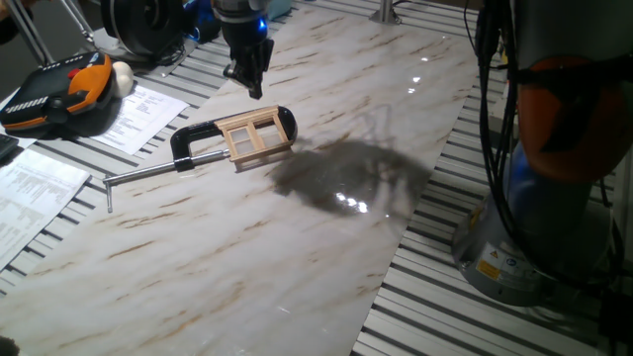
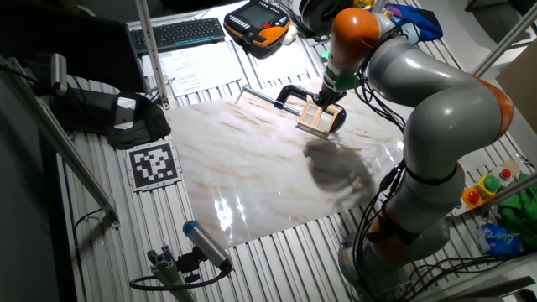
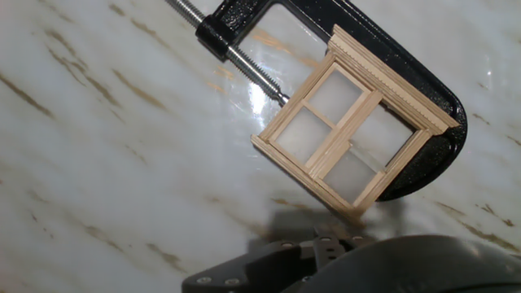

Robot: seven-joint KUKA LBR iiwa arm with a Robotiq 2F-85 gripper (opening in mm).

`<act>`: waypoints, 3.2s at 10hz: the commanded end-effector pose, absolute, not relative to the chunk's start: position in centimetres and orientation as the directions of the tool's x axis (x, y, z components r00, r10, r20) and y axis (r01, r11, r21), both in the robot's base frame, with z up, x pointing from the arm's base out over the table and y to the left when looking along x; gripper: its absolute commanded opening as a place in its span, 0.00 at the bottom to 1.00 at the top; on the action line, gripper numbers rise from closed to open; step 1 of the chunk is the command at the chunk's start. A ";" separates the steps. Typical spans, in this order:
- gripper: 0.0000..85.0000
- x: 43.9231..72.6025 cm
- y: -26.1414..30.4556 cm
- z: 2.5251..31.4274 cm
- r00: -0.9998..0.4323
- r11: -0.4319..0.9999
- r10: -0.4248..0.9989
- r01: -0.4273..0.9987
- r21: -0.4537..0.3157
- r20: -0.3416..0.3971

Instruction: Open a sliding window

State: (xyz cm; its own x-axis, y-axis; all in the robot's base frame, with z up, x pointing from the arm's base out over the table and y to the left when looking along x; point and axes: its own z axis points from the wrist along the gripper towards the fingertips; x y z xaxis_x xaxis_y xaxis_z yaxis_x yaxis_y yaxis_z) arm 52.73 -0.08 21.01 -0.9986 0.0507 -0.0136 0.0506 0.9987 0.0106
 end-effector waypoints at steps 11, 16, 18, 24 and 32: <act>0.00 53.5 -0.7 16.9 -0.927 0.928 0.361 0.368 0.057 0.105; 0.00 54.0 -1.2 15.1 -0.906 0.907 0.410 0.417 0.058 0.107; 0.00 54.3 -1.2 14.1 -0.894 0.896 0.429 0.439 0.063 0.126; 0.00 55.4 -0.9 12.0 -0.865 0.871 0.474 0.488 0.057 0.163; 0.00 56.4 -0.8 10.2 -0.836 0.845 0.520 0.534 0.041 0.174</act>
